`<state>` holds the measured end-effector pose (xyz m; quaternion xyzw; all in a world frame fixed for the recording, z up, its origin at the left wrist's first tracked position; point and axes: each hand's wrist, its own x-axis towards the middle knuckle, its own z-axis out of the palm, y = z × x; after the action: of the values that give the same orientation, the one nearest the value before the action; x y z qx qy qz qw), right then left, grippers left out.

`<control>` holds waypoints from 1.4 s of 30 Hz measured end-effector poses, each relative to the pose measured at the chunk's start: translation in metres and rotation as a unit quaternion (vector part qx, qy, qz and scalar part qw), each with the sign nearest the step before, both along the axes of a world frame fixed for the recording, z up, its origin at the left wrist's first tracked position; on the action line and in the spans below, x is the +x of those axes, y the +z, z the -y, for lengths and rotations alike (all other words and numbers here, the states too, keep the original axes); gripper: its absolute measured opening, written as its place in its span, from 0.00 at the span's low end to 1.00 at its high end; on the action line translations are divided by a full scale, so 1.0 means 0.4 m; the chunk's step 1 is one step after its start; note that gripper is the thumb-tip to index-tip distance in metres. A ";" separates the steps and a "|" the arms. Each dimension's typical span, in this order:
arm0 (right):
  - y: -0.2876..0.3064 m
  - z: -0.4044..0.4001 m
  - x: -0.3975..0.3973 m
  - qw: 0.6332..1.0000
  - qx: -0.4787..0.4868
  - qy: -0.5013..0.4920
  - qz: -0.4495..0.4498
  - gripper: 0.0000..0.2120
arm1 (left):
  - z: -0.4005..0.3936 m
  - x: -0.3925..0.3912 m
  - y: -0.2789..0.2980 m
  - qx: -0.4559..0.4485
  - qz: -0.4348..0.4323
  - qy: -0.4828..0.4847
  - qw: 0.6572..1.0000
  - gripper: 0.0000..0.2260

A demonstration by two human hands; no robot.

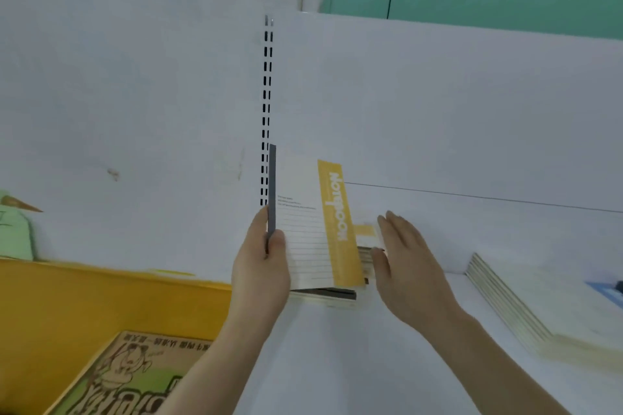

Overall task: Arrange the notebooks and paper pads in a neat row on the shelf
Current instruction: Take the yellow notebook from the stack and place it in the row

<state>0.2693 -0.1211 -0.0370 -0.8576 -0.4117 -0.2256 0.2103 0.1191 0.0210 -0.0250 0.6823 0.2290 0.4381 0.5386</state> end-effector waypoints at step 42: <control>-0.060 0.306 -0.164 0.988 0.056 -0.082 -0.118 0.45 | 0.254 0.105 -0.084 -0.069 0.091 -0.255 0.960 0.31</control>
<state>0.2037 -0.2434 -0.0609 -0.8960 -0.2991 -0.1621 0.2855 0.1609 -0.0808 -0.0586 0.6363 0.0269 0.3295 0.6971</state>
